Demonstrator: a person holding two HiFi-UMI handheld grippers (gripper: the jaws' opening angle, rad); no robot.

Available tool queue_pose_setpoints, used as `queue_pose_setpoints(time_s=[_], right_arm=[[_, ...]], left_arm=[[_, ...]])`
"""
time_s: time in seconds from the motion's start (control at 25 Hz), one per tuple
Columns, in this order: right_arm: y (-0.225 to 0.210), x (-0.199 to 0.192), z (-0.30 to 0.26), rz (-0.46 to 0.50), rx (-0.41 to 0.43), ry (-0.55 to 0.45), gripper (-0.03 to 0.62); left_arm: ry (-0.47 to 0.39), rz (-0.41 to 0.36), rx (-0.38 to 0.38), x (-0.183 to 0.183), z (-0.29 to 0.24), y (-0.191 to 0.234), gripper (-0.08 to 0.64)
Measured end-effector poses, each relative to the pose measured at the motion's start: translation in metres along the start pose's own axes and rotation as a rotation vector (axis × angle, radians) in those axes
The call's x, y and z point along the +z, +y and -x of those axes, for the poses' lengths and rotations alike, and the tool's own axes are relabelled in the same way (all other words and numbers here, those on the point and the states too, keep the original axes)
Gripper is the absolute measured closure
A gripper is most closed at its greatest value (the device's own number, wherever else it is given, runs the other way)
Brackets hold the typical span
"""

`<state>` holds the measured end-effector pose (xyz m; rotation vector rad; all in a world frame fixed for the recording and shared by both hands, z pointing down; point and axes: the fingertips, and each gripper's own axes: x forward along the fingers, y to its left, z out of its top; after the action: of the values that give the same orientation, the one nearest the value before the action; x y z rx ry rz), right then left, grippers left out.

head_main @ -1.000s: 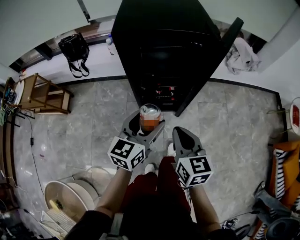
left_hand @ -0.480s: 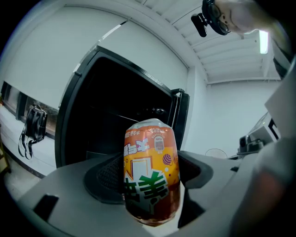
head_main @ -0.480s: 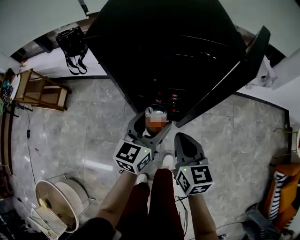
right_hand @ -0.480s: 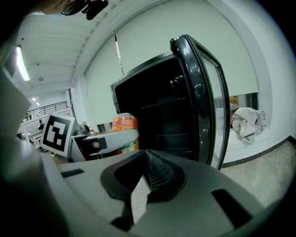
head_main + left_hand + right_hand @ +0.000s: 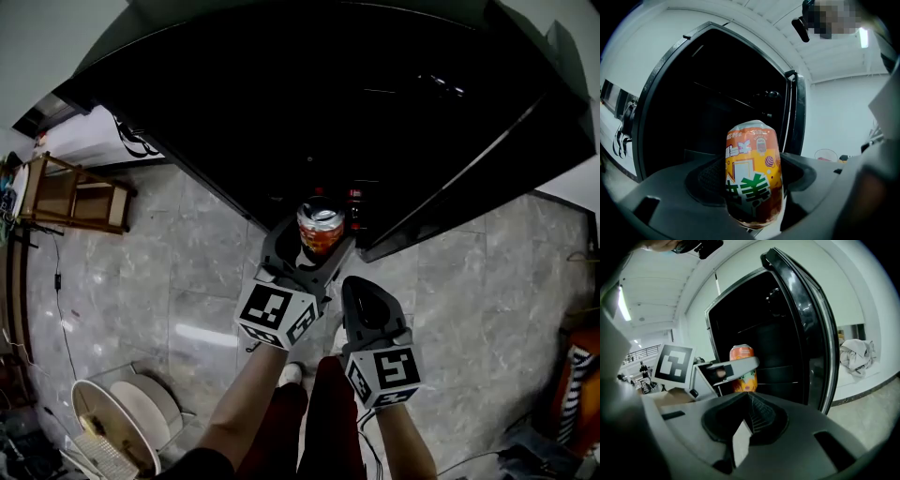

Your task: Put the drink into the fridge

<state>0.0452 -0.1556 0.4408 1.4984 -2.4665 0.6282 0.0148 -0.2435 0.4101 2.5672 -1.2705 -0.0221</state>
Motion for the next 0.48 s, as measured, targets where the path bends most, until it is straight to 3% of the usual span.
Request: queue_pose_setpoints(time_s=[0.28,0.48], right_arm=[[-0.021,-0.039,-0.039,0.019,0.024,0.026,0.574],[-0.025,-0.042,-0.059,0.018,0.042,0.031,0.574]], left_arm=[[0.002,-0.052,0.035,-0.032,-0.034,0.031,0.215],[0.015,-0.085,0.050,-0.045,-0.051,0.047,0.215]])
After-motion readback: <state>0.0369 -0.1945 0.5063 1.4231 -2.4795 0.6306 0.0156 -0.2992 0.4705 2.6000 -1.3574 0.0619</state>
